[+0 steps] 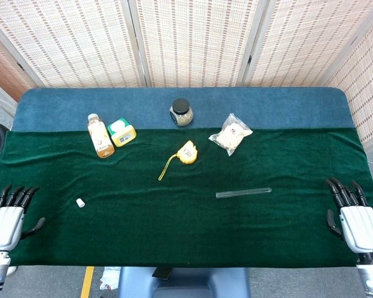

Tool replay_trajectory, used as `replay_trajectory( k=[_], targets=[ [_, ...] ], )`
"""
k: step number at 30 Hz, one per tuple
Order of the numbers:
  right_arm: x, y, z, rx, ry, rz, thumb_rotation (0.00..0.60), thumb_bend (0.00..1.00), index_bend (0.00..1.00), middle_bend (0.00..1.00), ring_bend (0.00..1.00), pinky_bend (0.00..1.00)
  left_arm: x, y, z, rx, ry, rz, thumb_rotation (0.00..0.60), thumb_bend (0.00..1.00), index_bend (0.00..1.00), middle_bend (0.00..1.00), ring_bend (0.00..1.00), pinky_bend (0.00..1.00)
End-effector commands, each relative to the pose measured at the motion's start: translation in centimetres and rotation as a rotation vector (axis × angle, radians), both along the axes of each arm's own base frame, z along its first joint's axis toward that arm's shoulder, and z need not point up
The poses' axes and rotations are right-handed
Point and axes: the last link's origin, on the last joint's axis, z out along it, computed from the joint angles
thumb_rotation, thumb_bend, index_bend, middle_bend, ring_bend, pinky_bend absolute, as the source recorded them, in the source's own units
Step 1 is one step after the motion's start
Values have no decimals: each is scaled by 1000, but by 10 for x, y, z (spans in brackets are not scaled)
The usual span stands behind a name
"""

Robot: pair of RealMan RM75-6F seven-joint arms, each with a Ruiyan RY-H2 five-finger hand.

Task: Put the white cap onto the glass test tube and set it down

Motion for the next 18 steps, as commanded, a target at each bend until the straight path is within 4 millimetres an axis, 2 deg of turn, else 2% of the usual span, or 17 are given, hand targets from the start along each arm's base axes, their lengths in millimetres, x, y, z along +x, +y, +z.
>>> replay_trajectory(
  k=[1, 13, 16, 18],
  targets=[
    [-1, 0, 0, -10, 13, 4, 600, 689, 0, 117, 157, 32, 0, 0, -1, -2, -1, 1, 600, 319, 178, 233, 166, 9],
    [-4, 3, 1, -22, 14, 11, 600, 689, 0, 120, 152, 32, 3, -1, -1, -7, 3, -13, 600, 319, 201, 235, 174, 14],
    [-4, 3, 2, -22, 15, 13, 600, 689, 0, 120, 152, 32, 5, 2, 1, -4, 7, -34, 600, 319, 249, 286, 223, 83],
    [-2, 2, 3, -23, 16, 22, 600, 689, 0, 120, 152, 32, 7, 5, 1, -13, 18, -56, 600, 319, 287, 356, 282, 172]
  ],
)
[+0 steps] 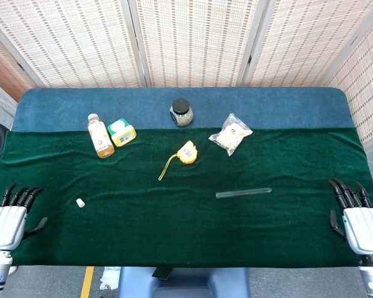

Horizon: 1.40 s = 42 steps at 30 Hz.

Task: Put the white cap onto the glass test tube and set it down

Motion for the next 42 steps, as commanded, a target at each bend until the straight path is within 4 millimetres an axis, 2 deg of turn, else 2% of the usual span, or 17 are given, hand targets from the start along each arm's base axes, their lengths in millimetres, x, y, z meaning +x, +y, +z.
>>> replay_trajectory(
  k=[1, 4, 7, 10, 14, 17, 20, 25, 36, 42],
  targets=[
    [2, -1, 1, -1, 2, 11, 600, 689, 0, 120, 152, 32, 3, 4, 1, -13, 16, -33, 600, 319, 305, 387, 309, 210],
    [5, -4, 2, -1, 5, 26, 600, 689, 0, 120, 152, 32, 5, 12, 1, -36, 29, -69, 600, 321, 343, 482, 394, 325],
    [7, -6, 2, 3, 7, 37, 600, 689, 0, 120, 152, 32, 6, 20, 1, -68, 25, -82, 600, 321, 366, 589, 494, 512],
    [10, -9, 2, 10, 17, 50, 600, 689, 0, 120, 153, 32, 8, 27, -2, -106, 54, -102, 600, 335, 376, 708, 595, 567],
    [15, -13, 3, 18, 27, 63, 600, 689, 0, 120, 156, 32, 9, 34, -11, -190, 91, -113, 600, 476, 389, 901, 760, 723],
    [17, -16, 3, 20, 31, 72, 600, 689, 0, 122, 165, 33, 9, 38, -17, -241, 110, -114, 600, 619, 349, 972, 827, 778],
    [18, -19, 1, 28, 31, 74, 600, 689, 0, 122, 169, 41, 6, 41, -25, -284, 128, -93, 600, 720, 335, 996, 856, 795],
    [19, -22, -2, 43, 31, 73, 600, 688, 0, 124, 175, 45, 0, 41, -38, -350, 127, -37, 600, 807, 341, 1000, 879, 798],
    [18, -25, -7, 59, 20, 71, 600, 689, 0, 124, 176, 45, -10, 38, -59, -407, 134, 22, 600, 819, 311, 1000, 880, 798],
    [16, -25, -7, 59, 14, 67, 600, 689, 0, 124, 177, 45, -6, 35, -64, -418, 133, 17, 600, 819, 297, 1000, 880, 798]
  ],
)
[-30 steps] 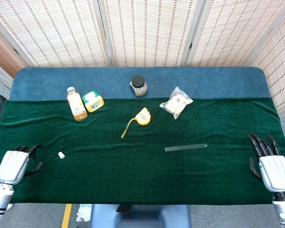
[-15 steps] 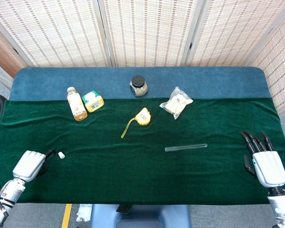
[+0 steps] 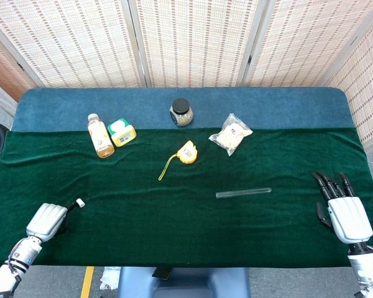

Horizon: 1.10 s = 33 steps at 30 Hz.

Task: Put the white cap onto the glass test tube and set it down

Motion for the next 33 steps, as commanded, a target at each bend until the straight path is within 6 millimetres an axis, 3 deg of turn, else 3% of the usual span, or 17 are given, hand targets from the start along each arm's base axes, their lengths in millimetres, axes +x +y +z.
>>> replay_trajectory(
  k=[1, 18, 33],
  targets=[
    [-1, 0, 0, 1, -2, -2, 600, 689, 0, 124, 177, 45, 2, -1, -2, -4, 0, -8, 600, 819, 296, 1000, 880, 798],
    [-6, 2, 0, 0, -14, -19, 600, 689, 0, 128, 185, 45, -4, 5, -16, -22, 42, 22, 600, 819, 279, 1000, 880, 798],
    [-6, 1, -1, -1, -13, -23, 600, 688, 2, 133, 184, 45, -8, 13, -7, 34, 37, 67, 600, 819, 264, 1000, 880, 798]
  ],
)
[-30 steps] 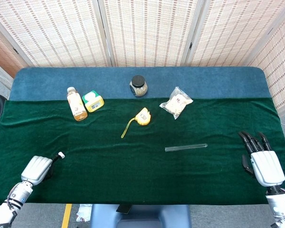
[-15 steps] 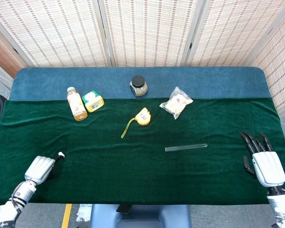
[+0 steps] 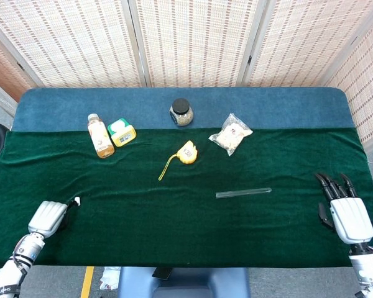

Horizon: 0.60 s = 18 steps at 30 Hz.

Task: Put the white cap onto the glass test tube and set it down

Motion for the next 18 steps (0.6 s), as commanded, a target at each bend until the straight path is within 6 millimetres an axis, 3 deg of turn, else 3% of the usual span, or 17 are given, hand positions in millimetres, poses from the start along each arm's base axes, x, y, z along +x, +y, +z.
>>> replay_trajectory(
  k=[1, 18],
  targets=[
    [0, 0, 0, -1, -1, 0, 600, 688, 3, 134, 184, 45, 0, 1, 2, 12, 2, 6, 600, 819, 263, 1000, 880, 798],
    [-2, 2, -1, -1, -1, -16, 600, 689, 8, 139, 199, 45, 3, 8, 6, 29, 27, 9, 600, 819, 253, 1000, 879, 798]
  ],
)
